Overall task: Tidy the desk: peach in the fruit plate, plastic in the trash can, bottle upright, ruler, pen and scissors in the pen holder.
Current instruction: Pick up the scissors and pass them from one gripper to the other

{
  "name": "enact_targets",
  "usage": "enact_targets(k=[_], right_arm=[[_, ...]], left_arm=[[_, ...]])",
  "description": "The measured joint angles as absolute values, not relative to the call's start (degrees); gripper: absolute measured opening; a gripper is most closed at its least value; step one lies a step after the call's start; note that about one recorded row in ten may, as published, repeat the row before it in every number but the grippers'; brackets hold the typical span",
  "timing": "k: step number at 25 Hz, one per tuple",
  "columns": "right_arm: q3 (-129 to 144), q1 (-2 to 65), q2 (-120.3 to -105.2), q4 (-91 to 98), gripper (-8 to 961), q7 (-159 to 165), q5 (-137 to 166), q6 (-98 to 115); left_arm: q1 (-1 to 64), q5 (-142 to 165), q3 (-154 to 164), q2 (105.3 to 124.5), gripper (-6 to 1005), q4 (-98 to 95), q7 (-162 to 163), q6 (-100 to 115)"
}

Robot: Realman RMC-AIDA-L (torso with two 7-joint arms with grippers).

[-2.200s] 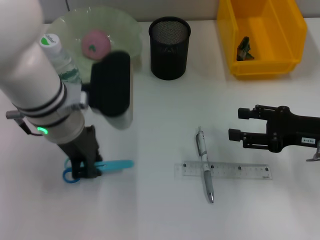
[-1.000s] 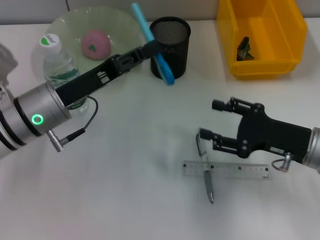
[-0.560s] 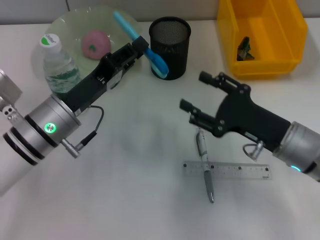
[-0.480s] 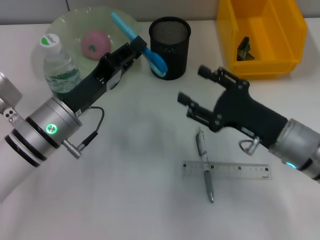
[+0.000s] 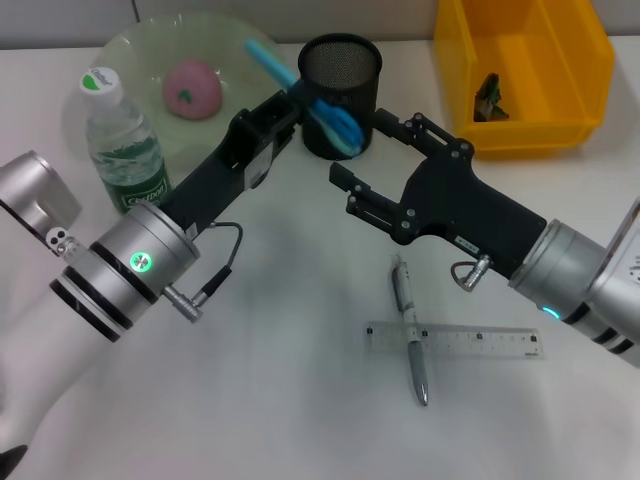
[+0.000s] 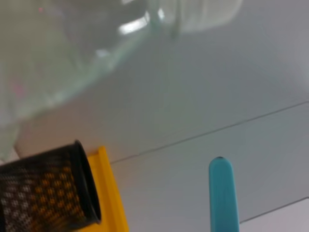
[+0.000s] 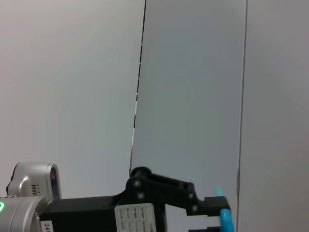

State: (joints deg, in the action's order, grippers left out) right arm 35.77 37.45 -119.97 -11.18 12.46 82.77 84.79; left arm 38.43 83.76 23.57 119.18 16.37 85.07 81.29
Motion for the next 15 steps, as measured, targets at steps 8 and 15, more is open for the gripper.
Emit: enact_targets(k=[8, 15], right_arm=[[33.8, 38.43, -119.96, -12.78, 727, 10.18, 82.78, 83.33], [33.31, 38.59, -119.97, -12.88, 726, 10.14, 82.8, 83.26]], left_arm=[[38.07, 88.63, 19.09, 119.18, 350, 18.16, 84.91, 80.73], [38.22, 89.25, 18.18, 119.18, 362, 19.35, 84.02, 79.93]])
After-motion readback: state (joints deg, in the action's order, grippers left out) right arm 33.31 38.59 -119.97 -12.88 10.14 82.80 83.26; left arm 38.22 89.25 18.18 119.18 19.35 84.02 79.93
